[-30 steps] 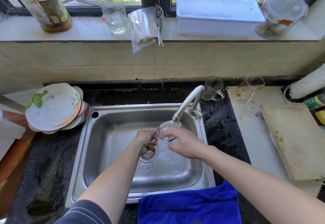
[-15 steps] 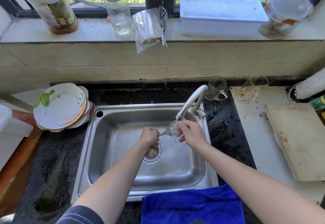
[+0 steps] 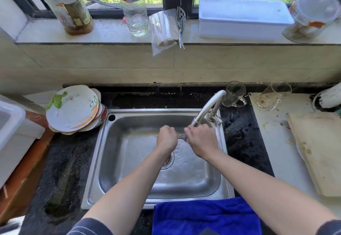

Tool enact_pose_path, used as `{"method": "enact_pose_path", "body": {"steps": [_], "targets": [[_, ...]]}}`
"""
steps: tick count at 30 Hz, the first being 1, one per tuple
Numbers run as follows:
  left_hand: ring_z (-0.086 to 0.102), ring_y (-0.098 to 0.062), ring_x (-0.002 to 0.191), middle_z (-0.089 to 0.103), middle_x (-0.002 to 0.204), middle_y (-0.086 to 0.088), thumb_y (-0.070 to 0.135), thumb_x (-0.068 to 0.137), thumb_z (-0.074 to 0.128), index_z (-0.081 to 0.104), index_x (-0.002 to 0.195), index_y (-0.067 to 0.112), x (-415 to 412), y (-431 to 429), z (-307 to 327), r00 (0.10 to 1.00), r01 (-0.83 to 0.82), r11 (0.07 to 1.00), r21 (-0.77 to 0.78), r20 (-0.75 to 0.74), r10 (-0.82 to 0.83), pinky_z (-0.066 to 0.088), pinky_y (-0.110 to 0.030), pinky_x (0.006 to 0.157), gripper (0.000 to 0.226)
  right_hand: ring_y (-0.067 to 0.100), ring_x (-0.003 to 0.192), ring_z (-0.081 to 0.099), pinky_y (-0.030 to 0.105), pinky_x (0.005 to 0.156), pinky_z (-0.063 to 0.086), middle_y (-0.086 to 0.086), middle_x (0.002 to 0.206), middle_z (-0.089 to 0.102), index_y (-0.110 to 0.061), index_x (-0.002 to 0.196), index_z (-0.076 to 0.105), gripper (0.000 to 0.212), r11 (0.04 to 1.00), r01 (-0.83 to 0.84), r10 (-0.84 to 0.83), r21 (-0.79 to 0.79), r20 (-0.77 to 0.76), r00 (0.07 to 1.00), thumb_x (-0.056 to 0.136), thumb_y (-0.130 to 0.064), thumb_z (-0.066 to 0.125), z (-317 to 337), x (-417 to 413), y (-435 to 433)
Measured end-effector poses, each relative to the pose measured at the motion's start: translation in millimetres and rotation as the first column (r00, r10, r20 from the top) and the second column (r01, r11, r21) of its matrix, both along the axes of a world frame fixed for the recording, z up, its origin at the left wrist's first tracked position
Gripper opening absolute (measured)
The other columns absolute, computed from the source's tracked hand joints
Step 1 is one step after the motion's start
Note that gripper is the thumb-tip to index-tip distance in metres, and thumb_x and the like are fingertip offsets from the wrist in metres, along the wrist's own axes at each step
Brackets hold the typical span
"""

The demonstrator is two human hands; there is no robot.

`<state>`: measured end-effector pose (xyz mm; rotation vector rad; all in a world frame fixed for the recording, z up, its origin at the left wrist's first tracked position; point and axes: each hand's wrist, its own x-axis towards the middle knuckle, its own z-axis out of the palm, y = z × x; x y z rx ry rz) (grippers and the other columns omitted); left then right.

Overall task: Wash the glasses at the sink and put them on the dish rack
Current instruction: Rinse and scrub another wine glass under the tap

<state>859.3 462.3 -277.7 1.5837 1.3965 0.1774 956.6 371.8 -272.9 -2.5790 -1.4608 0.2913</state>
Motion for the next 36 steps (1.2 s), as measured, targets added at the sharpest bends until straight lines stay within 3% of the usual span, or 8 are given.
{"method": "enact_pose_path", "body": {"steps": [4,6,9,13,16,26,30,36], "targets": [[0.050,-0.024,0.077,0.057,0.077,-0.005,0.017,0.096,0.042,0.056,0.081,0.010,-6,6,6,0.999,-0.026,0.998,0.056,0.036,0.024,0.035,-0.029,0.067,0.021,0.021,0.081,0.060,0.037,0.073,0.042,-0.006,0.093,0.066,-0.026,0.101,0.065,0.047,0.959,-0.278,0.279,0.047,-0.007,0.960,0.092,-0.058,0.032,-2,4,-4],[0.049,-0.021,0.072,0.053,0.072,-0.002,0.017,0.096,0.042,0.056,0.082,0.010,-6,8,7,0.998,-0.039,0.998,0.057,0.046,0.037,0.034,-0.030,0.064,0.021,0.015,0.074,0.056,0.035,0.071,0.045,-0.009,0.082,0.061,-0.025,0.091,0.065,0.046,0.998,-0.009,0.034,0.067,-0.376,0.926,0.089,-0.064,0.043,6,12,-1],[0.041,-0.017,0.059,0.045,0.061,0.000,0.015,0.096,0.042,0.057,0.079,0.009,-7,10,0,0.976,-0.159,0.980,-0.117,0.132,0.174,0.030,-0.028,0.053,0.023,0.020,0.064,0.054,0.036,0.065,0.046,-0.011,0.064,0.059,-0.022,0.075,0.062,0.036,0.911,0.413,-0.243,-0.002,-0.812,0.531,0.090,-0.054,0.056,12,18,6],[0.025,-0.014,0.046,0.030,0.057,-0.002,0.008,0.095,0.042,0.048,0.078,0.011,-10,8,-6,0.904,-0.303,0.847,-0.438,0.148,0.400,0.018,-0.015,0.039,0.018,0.020,0.093,0.061,0.042,0.082,0.052,-0.003,0.098,0.067,-0.030,0.099,0.063,0.040,0.986,0.089,-0.033,0.141,-0.361,0.932,0.093,-0.059,0.036,8,15,-1],[0.019,-0.011,0.046,0.026,0.059,-0.003,0.000,0.089,0.037,0.040,0.073,0.012,-12,6,-3,0.834,-0.386,0.716,-0.582,0.113,0.541,0.016,-0.010,0.037,0.019,0.032,0.119,0.051,0.047,0.090,0.044,0.006,0.139,0.053,-0.024,0.130,0.054,0.035,0.964,-0.246,0.235,0.105,0.108,0.966,0.098,-0.032,0.042,1,4,-6],[0.034,-0.013,0.042,0.034,0.062,-0.006,0.005,0.090,0.037,0.036,0.075,0.009,-16,-3,2,0.805,-0.259,0.502,-0.825,0.104,0.585,0.024,-0.012,0.032,0.016,0.020,0.118,0.045,0.038,0.090,0.042,-0.004,0.131,0.050,-0.032,0.127,0.051,0.041,0.985,0.047,-0.004,0.169,-0.247,0.969,0.094,-0.056,0.042,1,3,-14],[0.037,-0.013,0.040,0.035,0.062,-0.007,0.008,0.091,0.038,0.036,0.076,0.009,-18,-2,-1,0.817,-0.159,0.515,-0.842,0.180,0.547,0.022,-0.014,0.032,0.015,0.020,0.086,0.064,0.028,0.061,0.048,0.004,0.108,0.067,-0.030,0.103,0.053,0.020,0.807,0.589,-0.292,-0.037,-0.892,0.344,0.091,-0.045,0.058,20,4,2],[0.040,-0.016,0.050,0.041,0.069,-0.008,0.001,0.093,0.035,0.041,0.082,0.008,-23,-1,2,0.905,-0.089,0.796,-0.599,0.285,0.315,0.023,-0.019,0.039,0.014,0.028,0.088,0.066,0.033,0.064,0.055,0.021,0.112,0.063,-0.007,0.097,0.060,0.025,0.584,0.726,-0.133,-0.363,-0.925,-0.355,0.102,-0.027,0.045,48,6,8]]}}
